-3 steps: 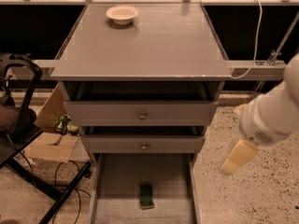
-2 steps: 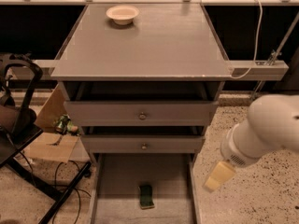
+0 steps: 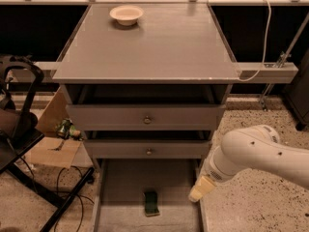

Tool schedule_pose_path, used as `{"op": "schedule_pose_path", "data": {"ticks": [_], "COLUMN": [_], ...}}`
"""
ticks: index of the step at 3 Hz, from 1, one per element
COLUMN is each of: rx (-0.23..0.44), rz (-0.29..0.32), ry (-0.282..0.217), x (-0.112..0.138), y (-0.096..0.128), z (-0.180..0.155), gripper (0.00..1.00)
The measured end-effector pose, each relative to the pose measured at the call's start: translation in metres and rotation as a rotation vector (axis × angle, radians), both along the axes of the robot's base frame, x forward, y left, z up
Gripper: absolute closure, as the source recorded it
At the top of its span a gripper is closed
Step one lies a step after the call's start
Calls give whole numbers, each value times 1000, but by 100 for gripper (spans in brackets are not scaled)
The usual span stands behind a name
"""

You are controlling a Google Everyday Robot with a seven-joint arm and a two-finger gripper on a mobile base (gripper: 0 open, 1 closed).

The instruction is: Pick sponge from bottom drawer and place on counter

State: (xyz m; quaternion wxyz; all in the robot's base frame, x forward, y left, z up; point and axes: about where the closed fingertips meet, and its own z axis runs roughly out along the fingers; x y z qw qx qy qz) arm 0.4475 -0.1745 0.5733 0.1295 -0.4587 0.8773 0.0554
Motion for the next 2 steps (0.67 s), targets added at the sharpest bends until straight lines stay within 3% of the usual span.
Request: {"op": "schedule_pose_path", "data": {"ticks": [1,2], "rx": [7,12], "rz": [-5,19], "ry": [13,-9], "x": [1,4], "y": [3,9], "z": [-11,-13], "gripper": [0,0]}}
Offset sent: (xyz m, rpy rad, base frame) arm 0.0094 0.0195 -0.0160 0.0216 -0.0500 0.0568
